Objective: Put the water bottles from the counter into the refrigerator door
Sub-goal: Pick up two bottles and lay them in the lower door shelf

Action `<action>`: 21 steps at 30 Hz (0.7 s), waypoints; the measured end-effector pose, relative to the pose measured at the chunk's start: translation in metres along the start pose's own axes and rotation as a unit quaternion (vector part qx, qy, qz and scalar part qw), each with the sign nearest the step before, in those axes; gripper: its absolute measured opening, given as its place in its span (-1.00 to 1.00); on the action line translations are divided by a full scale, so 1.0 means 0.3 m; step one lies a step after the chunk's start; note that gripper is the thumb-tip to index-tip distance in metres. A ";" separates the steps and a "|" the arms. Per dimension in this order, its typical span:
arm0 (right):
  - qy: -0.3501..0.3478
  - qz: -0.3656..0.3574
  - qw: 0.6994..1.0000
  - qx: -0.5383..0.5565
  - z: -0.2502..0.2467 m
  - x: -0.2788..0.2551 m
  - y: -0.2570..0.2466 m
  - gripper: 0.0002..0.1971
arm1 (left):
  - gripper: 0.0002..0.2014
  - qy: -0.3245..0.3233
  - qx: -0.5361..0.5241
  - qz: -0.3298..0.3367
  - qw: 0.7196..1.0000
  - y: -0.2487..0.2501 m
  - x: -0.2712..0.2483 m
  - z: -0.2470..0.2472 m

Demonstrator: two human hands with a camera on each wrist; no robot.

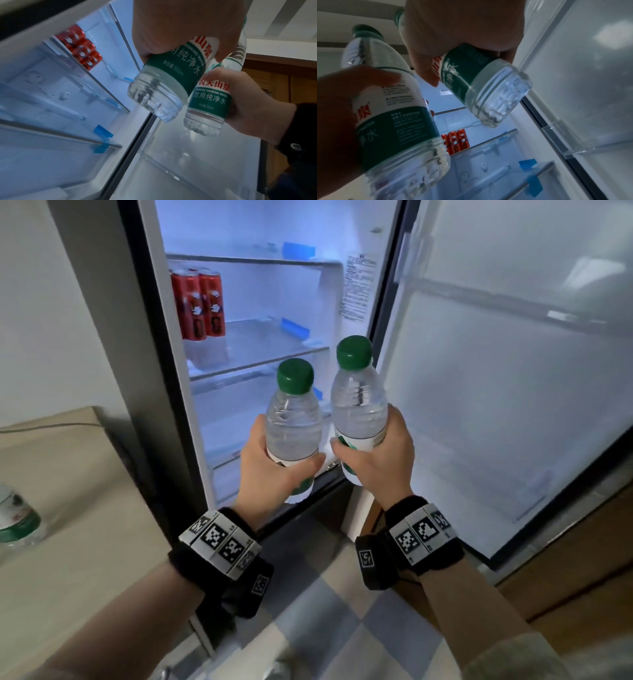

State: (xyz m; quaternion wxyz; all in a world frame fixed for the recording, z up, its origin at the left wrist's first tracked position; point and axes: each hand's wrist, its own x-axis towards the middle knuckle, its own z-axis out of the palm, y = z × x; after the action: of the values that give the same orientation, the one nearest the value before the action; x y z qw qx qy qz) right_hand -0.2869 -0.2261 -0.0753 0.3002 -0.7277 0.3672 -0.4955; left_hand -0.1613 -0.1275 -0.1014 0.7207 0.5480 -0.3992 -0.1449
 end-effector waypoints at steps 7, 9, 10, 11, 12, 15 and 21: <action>0.074 -0.016 0.990 -0.123 -0.008 0.227 0.090 -0.50 | -0.43 -0.032 -0.038 0.013 0.999 -0.074 0.256 0.143; 0.093 -0.013 0.984 -0.153 -0.005 0.303 0.122 -0.47 | -0.42 -0.037 -0.046 0.020 0.998 -0.096 0.324 0.182; 0.099 -0.012 0.981 -0.169 -0.008 0.338 0.139 -0.46 | -0.43 -0.038 -0.046 0.023 0.998 -0.108 0.355 0.198; 0.103 -0.013 0.977 -0.186 -0.013 0.369 0.156 -0.45 | -0.43 -0.038 -0.046 0.026 0.998 -0.119 0.383 0.214; 0.104 -0.015 0.973 -0.207 -0.021 0.397 0.175 -0.45 | -0.45 -0.039 -0.047 0.029 0.998 -0.130 0.407 0.227; 0.101 -0.002 0.953 -0.285 -0.061 0.467 0.243 -0.43 | -0.46 -0.054 -0.066 0.035 0.996 -0.165 0.470 0.269; 0.128 0.036 0.915 -0.381 -0.164 0.514 0.386 -0.34 | -0.46 -0.082 -0.120 0.004 0.989 -0.215 0.553 0.391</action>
State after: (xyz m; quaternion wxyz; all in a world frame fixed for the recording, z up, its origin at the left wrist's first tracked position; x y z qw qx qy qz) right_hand -0.3237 -0.4216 -0.0747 -0.0316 -0.7033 0.5893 -0.3964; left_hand -0.1266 -0.3369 -0.0812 0.7466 0.4425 -0.4387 -0.2331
